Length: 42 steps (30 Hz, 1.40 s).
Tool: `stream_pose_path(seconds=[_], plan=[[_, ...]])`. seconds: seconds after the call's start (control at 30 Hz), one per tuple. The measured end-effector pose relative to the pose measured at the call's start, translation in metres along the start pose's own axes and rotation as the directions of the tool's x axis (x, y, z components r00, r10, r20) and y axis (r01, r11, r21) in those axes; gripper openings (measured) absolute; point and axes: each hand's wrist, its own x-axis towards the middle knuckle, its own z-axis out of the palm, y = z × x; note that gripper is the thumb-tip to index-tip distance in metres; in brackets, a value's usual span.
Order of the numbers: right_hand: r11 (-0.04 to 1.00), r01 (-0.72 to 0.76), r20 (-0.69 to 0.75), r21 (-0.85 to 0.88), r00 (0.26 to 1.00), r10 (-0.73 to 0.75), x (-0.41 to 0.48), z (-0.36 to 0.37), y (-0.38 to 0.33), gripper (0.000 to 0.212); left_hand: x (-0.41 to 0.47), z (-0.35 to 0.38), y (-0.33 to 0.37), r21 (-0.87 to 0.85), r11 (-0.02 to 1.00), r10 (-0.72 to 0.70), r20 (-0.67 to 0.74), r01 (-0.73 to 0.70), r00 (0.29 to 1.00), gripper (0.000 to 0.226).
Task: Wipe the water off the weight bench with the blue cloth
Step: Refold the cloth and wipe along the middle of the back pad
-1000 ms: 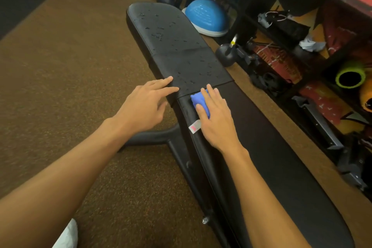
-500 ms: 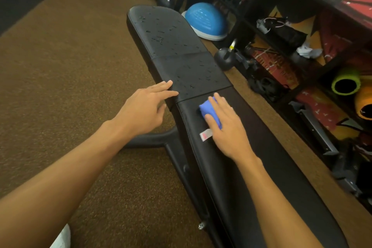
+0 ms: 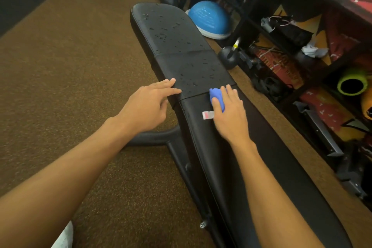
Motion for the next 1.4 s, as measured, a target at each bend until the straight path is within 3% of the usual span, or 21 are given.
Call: stream_pose_path(seconds=[0.1, 0.27, 0.43, 0.5, 0.63, 0.7, 0.87, 0.93, 1.03, 1.2, 1.4], plan=[[0.999, -0.037, -0.013, 0.006, 0.999, 0.038, 0.001, 0.005, -0.017, 0.061, -0.002, 0.001, 0.0, -0.004, 1.0, -0.004, 0.013, 0.004, 1.0, 0.054], [0.985, 0.173, 0.04, 0.007, 0.984, -0.173, -0.032, 0.014, -0.03, 0.06, 0.001, 0.0, -0.001, -0.009, 1.0, -0.009, -0.017, 0.009, 1.0, 0.053], [0.995, -0.091, -0.025, 0.052, 0.995, 0.092, 0.019, -0.004, 0.005, 0.061, 0.0, 0.002, 0.0, -0.011, 1.0, -0.007, -0.005, 0.007, 1.0, 0.053], [0.994, -0.109, -0.016, 0.021, 0.994, 0.109, 0.017, -0.001, -0.003, 0.061, -0.003, 0.003, -0.001, -0.011, 1.0, -0.007, 0.011, 0.007, 1.0, 0.055], [0.986, 0.165, 0.028, 0.015, 0.986, -0.166, -0.035, 0.015, -0.034, 0.061, 0.0, 0.001, -0.001, -0.011, 1.0, -0.013, -0.001, 0.013, 1.0, 0.058], [0.973, 0.23, 0.049, 0.017, 0.972, -0.23, -0.035, 0.013, -0.024, 0.061, 0.002, 0.0, 0.0, -0.01, 1.0, -0.013, -0.012, 0.013, 1.0, 0.057], [0.995, -0.088, -0.034, 0.036, 0.995, 0.089, 0.033, -0.009, 0.025, 0.061, -0.002, 0.0, 0.002, -0.022, 1.0, -0.017, 0.031, 0.018, 0.999, 0.059], [0.991, -0.133, -0.033, 0.034, 0.99, 0.134, 0.041, -0.011, 0.027, 0.061, -0.004, -0.001, 0.001, -0.017, 1.0, -0.011, 0.06, 0.012, 0.998, 0.062], [0.999, -0.038, -0.006, 0.02, 0.999, 0.038, 0.013, -0.003, 0.001, 0.06, -0.005, -0.002, 0.002, -0.023, 1.0, -0.019, 0.081, 0.02, 0.997, 0.063], [0.946, 0.323, 0.12, 0.02, 0.939, -0.323, -0.06, 0.011, -0.029, 0.061, -0.003, -0.009, 0.008, -0.036, 0.998, -0.049, 0.051, 0.051, 0.997, 0.056], [0.989, 0.136, 0.031, -0.06, 0.99, -0.134, -0.036, 0.024, -0.048, 0.062, -0.001, -0.009, 0.012, -0.047, 0.993, -0.108, 0.031, 0.11, 0.994, 0.051]])
